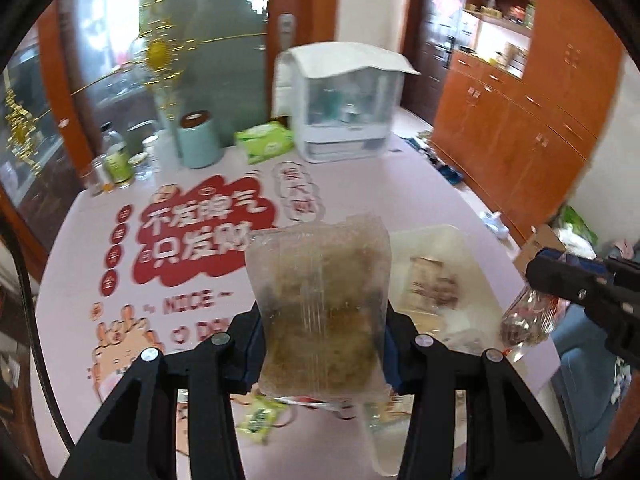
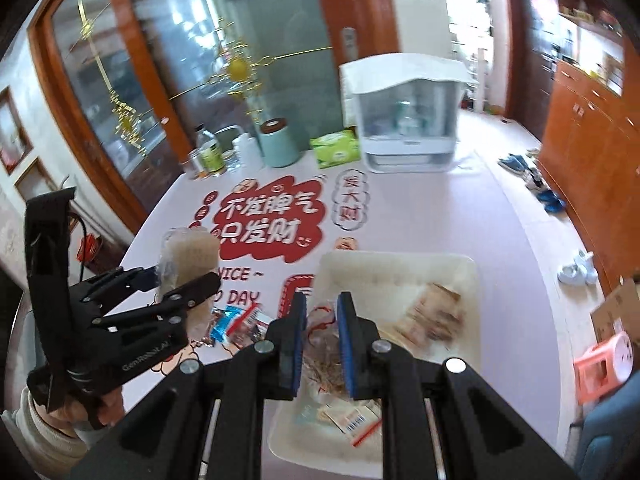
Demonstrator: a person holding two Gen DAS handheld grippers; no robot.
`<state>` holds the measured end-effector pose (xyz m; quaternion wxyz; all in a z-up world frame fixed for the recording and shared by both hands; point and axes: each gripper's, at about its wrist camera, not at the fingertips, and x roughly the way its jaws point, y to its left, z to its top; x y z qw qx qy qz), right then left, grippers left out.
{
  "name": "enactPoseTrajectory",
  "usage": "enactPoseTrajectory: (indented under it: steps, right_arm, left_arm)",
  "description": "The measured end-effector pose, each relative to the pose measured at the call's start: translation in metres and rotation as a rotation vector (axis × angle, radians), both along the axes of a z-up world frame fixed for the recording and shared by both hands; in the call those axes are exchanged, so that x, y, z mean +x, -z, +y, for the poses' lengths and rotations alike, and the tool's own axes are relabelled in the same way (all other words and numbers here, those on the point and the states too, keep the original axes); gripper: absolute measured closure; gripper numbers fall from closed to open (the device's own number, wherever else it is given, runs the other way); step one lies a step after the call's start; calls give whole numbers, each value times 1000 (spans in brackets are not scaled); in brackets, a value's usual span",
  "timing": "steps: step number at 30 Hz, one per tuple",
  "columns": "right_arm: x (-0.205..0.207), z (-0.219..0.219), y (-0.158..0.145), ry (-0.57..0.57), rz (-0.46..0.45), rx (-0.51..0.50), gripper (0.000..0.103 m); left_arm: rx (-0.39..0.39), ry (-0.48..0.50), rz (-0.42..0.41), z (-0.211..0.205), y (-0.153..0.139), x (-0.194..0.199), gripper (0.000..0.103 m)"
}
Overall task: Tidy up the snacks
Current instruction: 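Carry both snacks over the white tray and release them inside, then move both tools back over the loose snacks on the table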
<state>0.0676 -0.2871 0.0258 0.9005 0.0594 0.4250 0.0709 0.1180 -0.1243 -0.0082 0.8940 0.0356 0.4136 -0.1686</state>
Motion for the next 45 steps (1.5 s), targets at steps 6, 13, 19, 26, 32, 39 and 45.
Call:
enactPoseTrajectory:
  steps: [6, 13, 19, 26, 32, 39, 45]
  right_arm:
    - [-20, -27, 12, 47, 23, -18, 87]
    - [-28, -42, 25, 65, 51, -28, 86]
    - [-30, -43, 30, 53, 63, -39, 80]
    - [-33, -39, 27, 55, 27, -94, 51]
    - [-34, -34, 26, 20, 19, -85, 51]
    - [-36, -28, 27, 10, 10, -80, 51]
    - [-39, -23, 27, 6, 7, -65, 51]
  left_arm:
    - [33, 67, -3, -51, 6, -7, 57]
    - [62, 95, 2, -81, 10, -12, 57]
    - [101, 59, -1, -89, 12, -12, 31]
    - [97, 15, -19, -79, 10, -13, 7]
    - [91, -5, -19, -73, 8, -14, 7]
    - [109, -14, -47, -68, 4, -20, 7]
    - [121, -21, -61, -62, 3, -26, 7]
